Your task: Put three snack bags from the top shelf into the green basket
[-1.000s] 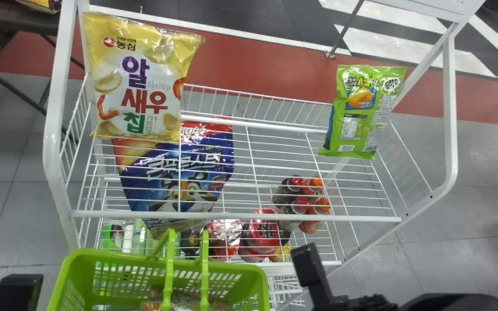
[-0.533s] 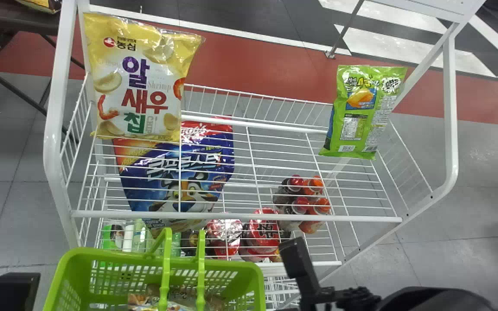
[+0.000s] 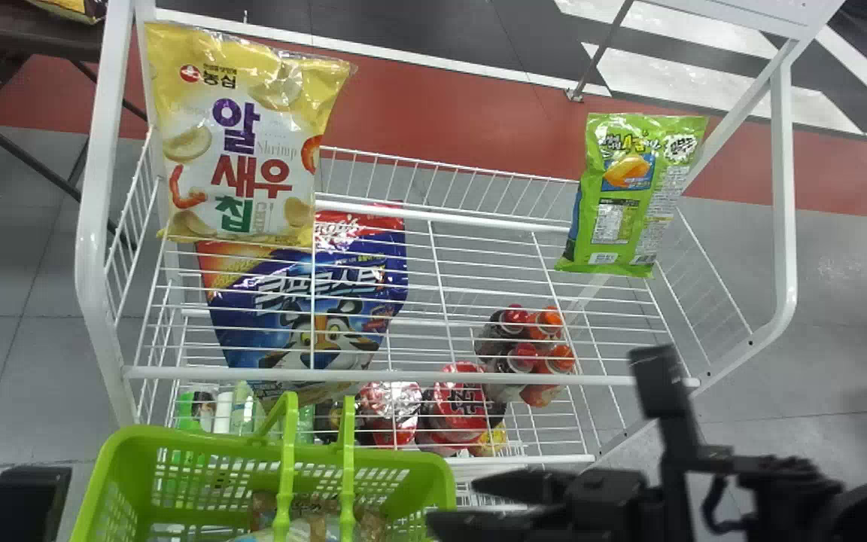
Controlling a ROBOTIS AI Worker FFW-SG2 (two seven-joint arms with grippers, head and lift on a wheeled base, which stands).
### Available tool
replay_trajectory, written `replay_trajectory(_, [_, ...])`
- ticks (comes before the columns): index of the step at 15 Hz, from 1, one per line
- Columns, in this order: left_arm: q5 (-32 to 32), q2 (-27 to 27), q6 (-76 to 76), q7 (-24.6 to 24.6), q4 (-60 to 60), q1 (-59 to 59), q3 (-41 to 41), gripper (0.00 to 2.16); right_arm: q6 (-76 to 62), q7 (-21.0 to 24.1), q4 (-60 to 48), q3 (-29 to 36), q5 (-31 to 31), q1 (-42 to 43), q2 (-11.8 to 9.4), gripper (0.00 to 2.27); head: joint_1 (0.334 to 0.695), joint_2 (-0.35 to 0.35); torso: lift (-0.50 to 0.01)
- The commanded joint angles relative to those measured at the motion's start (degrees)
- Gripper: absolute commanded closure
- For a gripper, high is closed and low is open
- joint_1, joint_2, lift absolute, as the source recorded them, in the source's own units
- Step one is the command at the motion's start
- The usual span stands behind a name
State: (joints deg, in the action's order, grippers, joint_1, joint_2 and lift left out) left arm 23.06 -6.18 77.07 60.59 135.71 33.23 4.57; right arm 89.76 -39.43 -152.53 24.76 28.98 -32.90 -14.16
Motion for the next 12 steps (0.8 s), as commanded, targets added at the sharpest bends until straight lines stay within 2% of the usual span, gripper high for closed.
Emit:
replay_trajectory(1, [0.1, -0.1, 0.1, 0.1, 0.0, 0.0, 0.1, 1.71, -7.4, -0.6, 0.5, 6.1, 0.9, 2.9, 1.7, 0.06, 0.695, -0.350, -0.047])
replay_trajectory(5, [0.0, -0.1, 0.4, -0.1, 0.1, -0.2, 0.4, 1.71, -30.7, 0.0, 11.5, 7.8, 0.2, 10.0, 1.6, 0.08, 0.695, -0.350, -0.047])
replay_trajectory(6, [0.1, -0.1, 0.6, -0.3, 0.1, -0.2, 0.4, 1.71, -35.3, 1.0, 15.0, 7.2, -0.5, 12.2, 1.0, 0.08, 0.695, -0.350, -0.047])
replay_trajectory(12, [0.1, 0.0, 0.6, -0.1, 0.2, 0.3, 0.3, 1.71, -55.3, 14.2, 29.3, 2.4, -11.3, 18.7, -1.1, 0.08, 0.695, -0.350, -0.047])
